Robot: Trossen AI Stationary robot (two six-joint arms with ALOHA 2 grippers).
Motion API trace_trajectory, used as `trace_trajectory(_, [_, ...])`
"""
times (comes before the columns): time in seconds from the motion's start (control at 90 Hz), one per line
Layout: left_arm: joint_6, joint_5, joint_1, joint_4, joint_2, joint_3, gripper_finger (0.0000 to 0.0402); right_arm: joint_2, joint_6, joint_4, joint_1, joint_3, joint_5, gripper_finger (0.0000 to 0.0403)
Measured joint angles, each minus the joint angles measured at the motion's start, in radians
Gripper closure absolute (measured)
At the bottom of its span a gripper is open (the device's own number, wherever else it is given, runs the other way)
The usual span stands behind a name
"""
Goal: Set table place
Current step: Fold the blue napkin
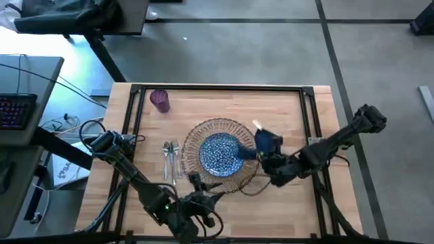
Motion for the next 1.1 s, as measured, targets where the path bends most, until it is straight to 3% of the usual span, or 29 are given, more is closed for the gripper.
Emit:
trace_trajectory(0.2, [-0.016,0.005,-0.002,0.008,0.001,-0.009,0.0274,0.024,0.241,0.250,0.245,-0.222,-0.018,0.0403])
trace_trajectory(0.433, [-0.020,0.009,-0.003,0.013,0.001,-0.009,0.0274,0.077,0.469,0.267,0.445,-0.278,-0.132,0.0398])
trace_trajectory(0.556, [-0.025,0.012,0.001,0.011,0.001,-0.009,0.0274,0.119,0.442,0.301,0.482,-0.278,-0.237,0.0363])
trace_trajectory(0.756, [-0.026,0.032,0.003,0.011,0.001,-0.009,0.0274,0.154,0.383,0.243,0.499,-0.227,-0.433,0.0259])
trace_trajectory(0.922, [-0.025,0.033,0.003,0.011,0.001,-0.009,0.0274,0.154,0.436,0.142,0.498,-0.103,-0.415,0.0197])
trace_trajectory(1.1, [-0.025,0.034,0.003,0.011,0.001,-0.009,0.0274,0.153,0.499,0.262,0.498,-0.059,-0.305,0.0187])
